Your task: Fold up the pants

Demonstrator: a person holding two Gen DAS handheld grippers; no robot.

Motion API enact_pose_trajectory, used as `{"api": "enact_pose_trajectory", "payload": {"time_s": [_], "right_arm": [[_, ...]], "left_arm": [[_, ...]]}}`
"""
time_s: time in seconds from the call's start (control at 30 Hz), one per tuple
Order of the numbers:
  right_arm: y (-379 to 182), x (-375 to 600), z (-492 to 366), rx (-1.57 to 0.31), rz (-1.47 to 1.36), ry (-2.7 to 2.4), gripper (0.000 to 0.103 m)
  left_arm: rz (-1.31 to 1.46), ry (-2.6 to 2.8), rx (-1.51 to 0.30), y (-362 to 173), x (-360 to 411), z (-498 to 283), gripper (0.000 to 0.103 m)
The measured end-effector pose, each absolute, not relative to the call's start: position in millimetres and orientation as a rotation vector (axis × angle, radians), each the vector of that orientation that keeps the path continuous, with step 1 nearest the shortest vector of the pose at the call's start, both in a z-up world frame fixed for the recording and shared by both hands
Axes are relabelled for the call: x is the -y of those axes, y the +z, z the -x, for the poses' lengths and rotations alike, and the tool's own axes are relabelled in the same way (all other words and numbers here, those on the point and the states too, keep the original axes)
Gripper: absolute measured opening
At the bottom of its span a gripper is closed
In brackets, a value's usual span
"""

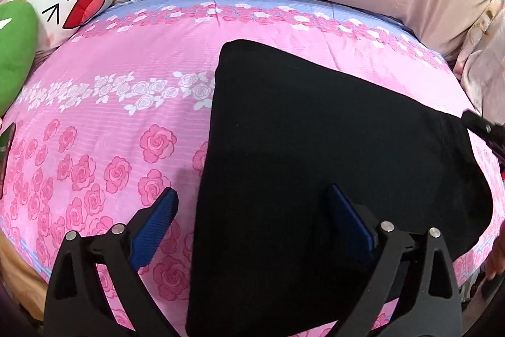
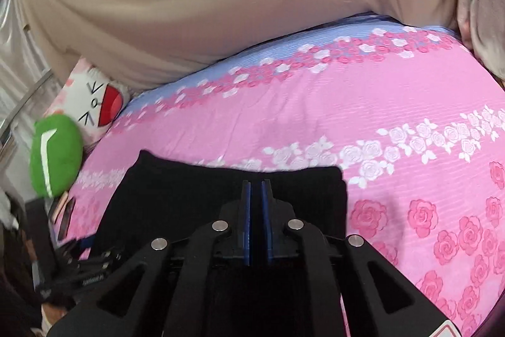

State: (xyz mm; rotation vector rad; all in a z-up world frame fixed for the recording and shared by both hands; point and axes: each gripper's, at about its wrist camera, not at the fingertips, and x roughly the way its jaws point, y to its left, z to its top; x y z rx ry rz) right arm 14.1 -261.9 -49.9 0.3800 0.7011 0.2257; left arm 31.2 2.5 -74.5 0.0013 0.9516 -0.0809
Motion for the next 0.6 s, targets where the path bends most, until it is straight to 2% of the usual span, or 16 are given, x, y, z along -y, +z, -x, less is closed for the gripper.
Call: {"api": "enact_pose_trajectory", "payload": {"time_s": [0.1,0.23,0.37,0.43,0.5,0.53,0.6], "right_arm": [[-81.6,258.5,-25.1,-0.810,-0.331,0.111,0.006],[-58.5,251.8,7.2,-0.715,-0.417,0.212,0.008],[-67.7,239.7,27.5,-0.764,-0.328,0.194,0.008],[-86.0,248.6,33.7,-0.782,-0.349,0.193,0.001],[-88.6,260.6,42.0,-0.775,-0.426,0.212,0.000],[-84.4,265.0,46.7,-0.774,-0.460,0.213,0.001],[-76.4,269.6,52.6,-0.756,-0.461,0.200,0.014]], "left_arm": [[-0.001,-0.081,-0.952,-74.5,-2.3,-30.7,0.094],[-0.010,-0.074,-0.954,-75.3,-2.4,-31.7,0.095],[-0.008,-0.077,-0.953,-76.3,-3.3,-31.9,0.095],[-0.006,-0.079,-0.955,-76.8,-4.1,-31.6,0.096],[-0.002,-0.079,-0.957,-76.3,-4.4,-30.3,0.095],[0.004,-0.087,-0.958,-74.6,-5.3,-28.7,0.095],[0.026,-0.113,-0.961,-71.7,-7.0,-24.6,0.095]]}}
